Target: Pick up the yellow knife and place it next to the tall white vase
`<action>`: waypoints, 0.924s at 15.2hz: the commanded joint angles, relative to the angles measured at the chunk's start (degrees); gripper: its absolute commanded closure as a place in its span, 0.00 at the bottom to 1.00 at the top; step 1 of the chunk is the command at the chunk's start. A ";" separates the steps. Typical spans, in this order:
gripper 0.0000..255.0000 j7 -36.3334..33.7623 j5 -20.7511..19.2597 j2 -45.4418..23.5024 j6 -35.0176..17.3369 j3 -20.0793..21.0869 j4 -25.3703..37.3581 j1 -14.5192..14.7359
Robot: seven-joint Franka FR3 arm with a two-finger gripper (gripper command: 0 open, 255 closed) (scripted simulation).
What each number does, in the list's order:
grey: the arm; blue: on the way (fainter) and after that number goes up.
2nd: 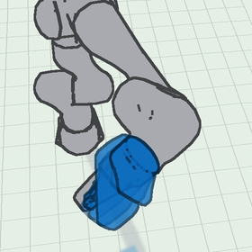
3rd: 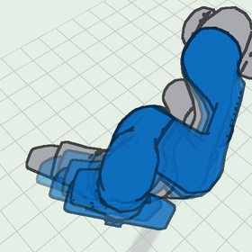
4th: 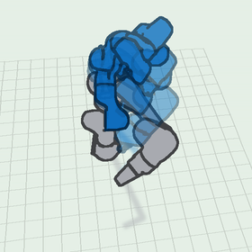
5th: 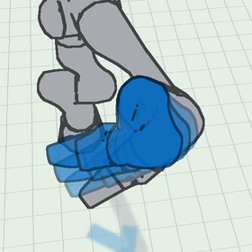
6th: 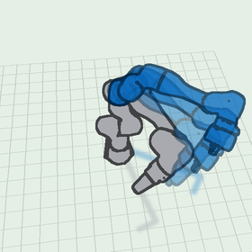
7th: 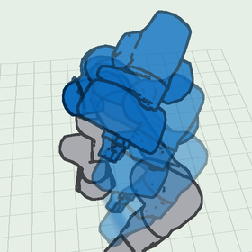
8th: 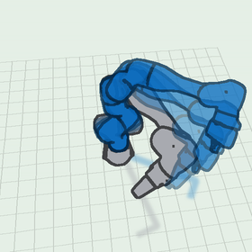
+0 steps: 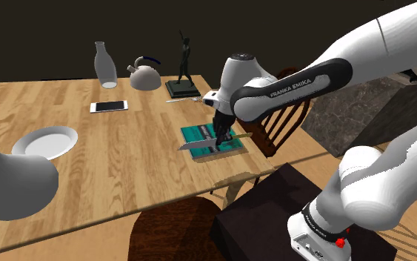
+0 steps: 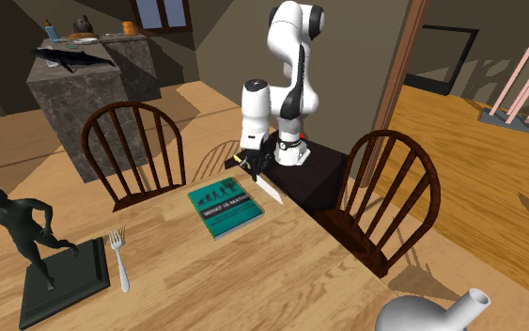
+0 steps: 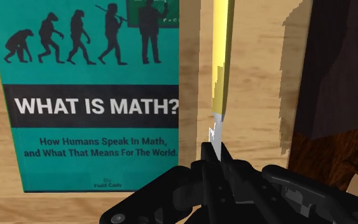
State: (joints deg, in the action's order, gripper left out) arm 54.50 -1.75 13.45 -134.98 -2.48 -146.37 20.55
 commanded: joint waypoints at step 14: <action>1.00 0.02 0.04 6.68 13.10 0.22 6.39 0.04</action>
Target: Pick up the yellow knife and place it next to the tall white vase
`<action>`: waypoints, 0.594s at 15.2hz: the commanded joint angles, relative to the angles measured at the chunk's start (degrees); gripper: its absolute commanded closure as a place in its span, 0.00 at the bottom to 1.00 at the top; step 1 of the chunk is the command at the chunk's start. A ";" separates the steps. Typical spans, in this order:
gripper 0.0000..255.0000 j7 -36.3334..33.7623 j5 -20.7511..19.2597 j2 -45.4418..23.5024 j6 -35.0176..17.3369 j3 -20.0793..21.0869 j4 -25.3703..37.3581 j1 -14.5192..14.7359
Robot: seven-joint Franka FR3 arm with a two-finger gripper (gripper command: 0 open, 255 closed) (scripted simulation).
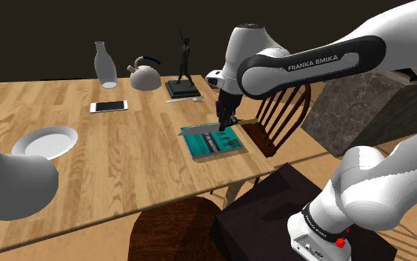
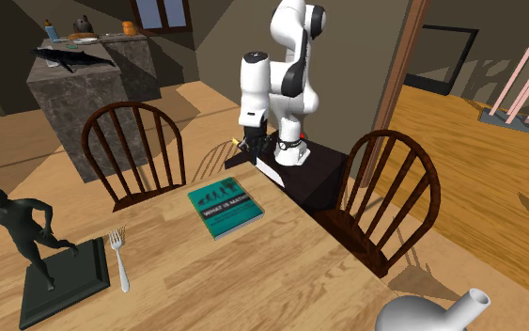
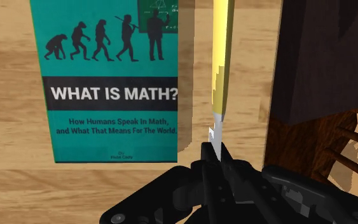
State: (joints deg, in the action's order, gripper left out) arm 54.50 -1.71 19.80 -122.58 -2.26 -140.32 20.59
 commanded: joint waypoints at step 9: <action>1.00 0.08 0.06 2.50 8.07 0.10 5.54 0.02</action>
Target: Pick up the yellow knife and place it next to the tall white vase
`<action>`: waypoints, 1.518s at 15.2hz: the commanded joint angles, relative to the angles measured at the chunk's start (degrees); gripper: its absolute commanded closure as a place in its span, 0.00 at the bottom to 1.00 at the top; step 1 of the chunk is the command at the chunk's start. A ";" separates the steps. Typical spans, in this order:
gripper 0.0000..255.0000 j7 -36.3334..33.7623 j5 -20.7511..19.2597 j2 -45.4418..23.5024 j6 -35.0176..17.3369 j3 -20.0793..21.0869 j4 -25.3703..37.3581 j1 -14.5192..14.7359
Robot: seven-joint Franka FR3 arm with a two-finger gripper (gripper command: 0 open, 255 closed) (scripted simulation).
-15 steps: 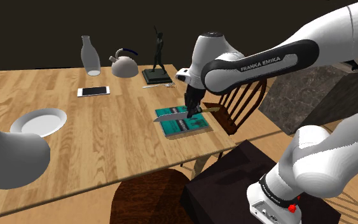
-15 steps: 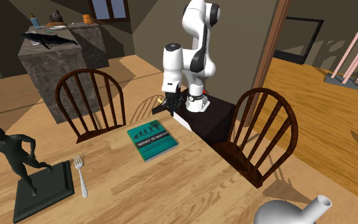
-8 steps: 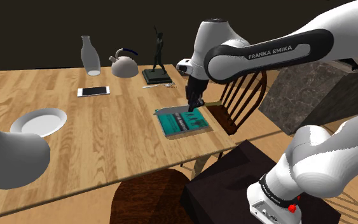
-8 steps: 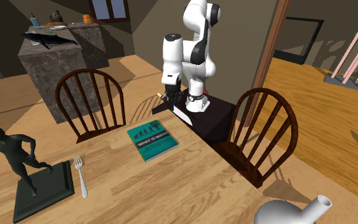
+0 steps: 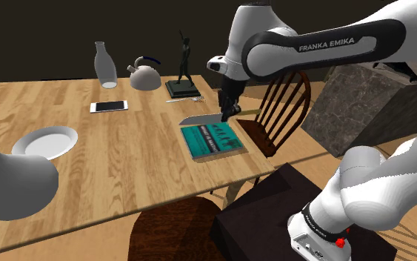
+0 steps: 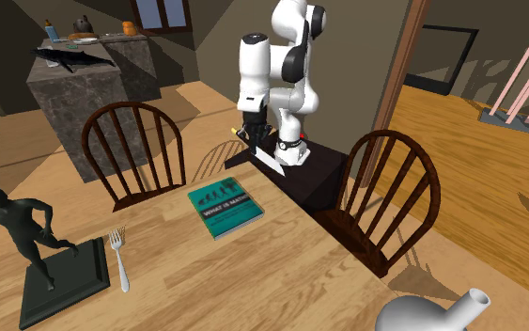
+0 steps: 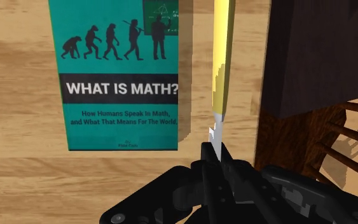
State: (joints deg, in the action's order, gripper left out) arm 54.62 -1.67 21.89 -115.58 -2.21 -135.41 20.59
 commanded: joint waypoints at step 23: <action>1.00 0.19 0.21 0.95 18.91 0.25 17.94 0.12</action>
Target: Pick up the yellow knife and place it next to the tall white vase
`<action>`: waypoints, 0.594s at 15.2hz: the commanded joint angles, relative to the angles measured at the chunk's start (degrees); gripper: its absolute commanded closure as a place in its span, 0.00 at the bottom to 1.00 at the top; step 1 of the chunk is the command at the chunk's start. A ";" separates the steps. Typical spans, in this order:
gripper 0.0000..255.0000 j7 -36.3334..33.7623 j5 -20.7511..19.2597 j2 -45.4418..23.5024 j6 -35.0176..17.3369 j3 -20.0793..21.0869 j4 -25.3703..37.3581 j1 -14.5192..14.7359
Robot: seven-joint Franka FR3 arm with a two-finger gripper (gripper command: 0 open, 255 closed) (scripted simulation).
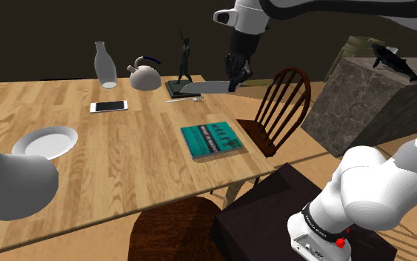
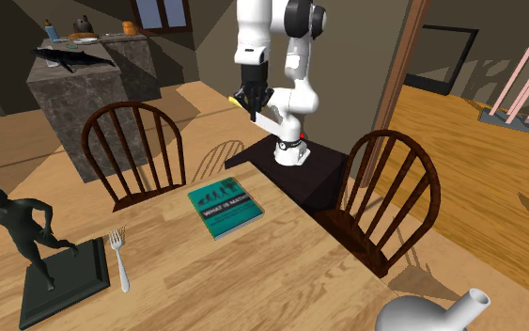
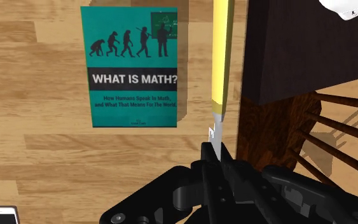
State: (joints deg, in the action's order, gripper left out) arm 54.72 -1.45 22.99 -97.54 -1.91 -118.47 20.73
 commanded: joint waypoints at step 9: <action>1.00 -2.41 0.62 -2.83 5.35 1.78 8.12 0.91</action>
State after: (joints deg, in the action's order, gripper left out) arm 53.49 -1.08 20.65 -92.47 -0.95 -111.09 21.22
